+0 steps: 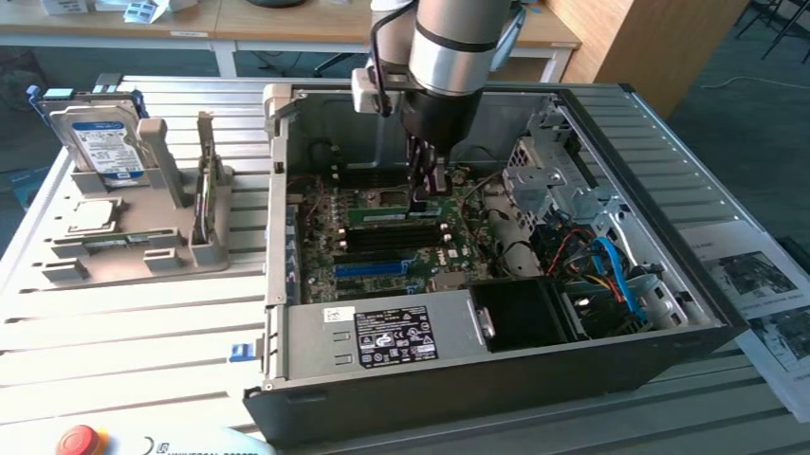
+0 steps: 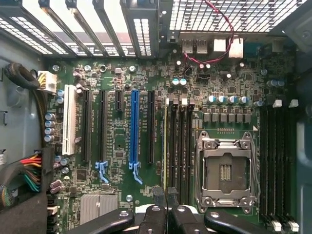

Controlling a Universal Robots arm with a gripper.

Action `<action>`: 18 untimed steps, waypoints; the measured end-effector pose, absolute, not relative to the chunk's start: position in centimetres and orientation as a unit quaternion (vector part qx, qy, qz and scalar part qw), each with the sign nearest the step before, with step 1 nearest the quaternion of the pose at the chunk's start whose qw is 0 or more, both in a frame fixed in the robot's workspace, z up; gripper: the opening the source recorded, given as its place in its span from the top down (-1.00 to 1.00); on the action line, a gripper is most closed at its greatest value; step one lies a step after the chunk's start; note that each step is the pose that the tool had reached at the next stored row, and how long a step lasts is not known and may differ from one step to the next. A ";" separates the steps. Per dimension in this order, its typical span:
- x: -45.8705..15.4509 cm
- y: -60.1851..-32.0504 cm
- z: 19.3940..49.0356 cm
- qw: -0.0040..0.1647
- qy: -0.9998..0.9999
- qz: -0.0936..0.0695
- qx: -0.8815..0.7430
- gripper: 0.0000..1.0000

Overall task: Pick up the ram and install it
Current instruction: 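Insert the ram into the slot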

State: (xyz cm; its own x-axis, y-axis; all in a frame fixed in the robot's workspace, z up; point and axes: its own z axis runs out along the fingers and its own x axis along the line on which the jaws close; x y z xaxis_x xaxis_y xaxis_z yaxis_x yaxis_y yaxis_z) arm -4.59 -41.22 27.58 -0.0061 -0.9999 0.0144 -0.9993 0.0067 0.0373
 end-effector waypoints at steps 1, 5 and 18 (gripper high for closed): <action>-4.6 -41.2 27.5 0.018 -0.709 -0.008 0.705 0.77; -4.6 -41.2 27.1 0.018 -0.709 -0.008 0.705 0.77; -4.6 -41.2 25.5 0.018 -0.709 -0.008 0.705 0.77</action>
